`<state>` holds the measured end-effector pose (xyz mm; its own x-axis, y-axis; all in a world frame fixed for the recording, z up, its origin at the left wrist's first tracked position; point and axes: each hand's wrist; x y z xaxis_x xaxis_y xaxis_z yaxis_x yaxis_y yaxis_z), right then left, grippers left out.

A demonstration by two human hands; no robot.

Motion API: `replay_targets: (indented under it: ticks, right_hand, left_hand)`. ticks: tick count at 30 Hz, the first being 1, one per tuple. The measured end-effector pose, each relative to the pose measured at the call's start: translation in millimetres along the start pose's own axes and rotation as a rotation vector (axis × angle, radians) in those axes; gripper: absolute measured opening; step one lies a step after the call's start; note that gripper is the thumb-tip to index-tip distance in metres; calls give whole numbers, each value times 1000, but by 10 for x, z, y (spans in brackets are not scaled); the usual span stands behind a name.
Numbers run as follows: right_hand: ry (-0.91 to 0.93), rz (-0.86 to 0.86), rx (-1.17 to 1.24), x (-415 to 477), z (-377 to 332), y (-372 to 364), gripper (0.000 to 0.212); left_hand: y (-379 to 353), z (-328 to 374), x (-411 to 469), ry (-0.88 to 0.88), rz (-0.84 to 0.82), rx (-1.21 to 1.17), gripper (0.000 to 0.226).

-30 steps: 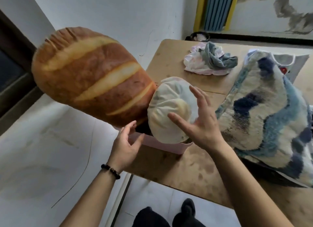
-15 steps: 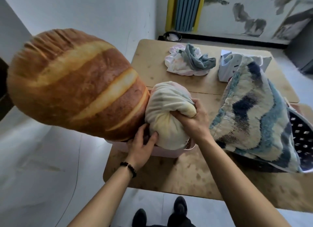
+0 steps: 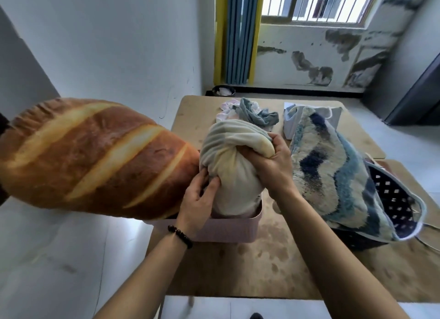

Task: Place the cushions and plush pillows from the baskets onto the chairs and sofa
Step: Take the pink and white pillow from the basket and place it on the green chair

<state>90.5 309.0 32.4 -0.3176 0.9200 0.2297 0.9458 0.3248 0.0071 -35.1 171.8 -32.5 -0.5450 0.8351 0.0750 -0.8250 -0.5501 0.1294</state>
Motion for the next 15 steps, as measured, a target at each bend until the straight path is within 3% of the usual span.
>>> replay_targets:
  ticks: [3, 5, 9, 10, 13, 15]
  right_hand:
    - [-27, 13, -69, -40, 98, 75, 62]
    - [-59, 20, -119, -96, 226, 117, 70]
    - [-191, 3, -258, -204, 532, 175, 118]
    - [-220, -8, -272, -231, 578, 174, 123]
    - [-237, -20, -304, -267, 599, 141, 99]
    - [-241, 32, -293, -223, 534, 91, 72]
  left_hand:
    - [-36, -61, -46, 19, -66, 36, 61]
    - [-36, -238, -104, 49, -99, 195, 77]
    - [-7, -768, -262, 64, -281, 855, 59]
    - [-16, -846, -297, 27, -329, 1069, 64]
    - [-84, -921, -306, -66, -369, 1367, 92]
    - [-110, -859, -251, -8, -392, 1405, 80]
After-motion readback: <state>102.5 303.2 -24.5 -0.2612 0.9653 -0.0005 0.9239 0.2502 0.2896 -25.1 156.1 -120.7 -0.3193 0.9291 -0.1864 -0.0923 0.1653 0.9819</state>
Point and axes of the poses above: each hand's wrist, its own x-axis towards the middle knuckle, its own y-axis out of the back of the hand, z = x × y, and after that the axes turned 6 degrees about x, right-handed
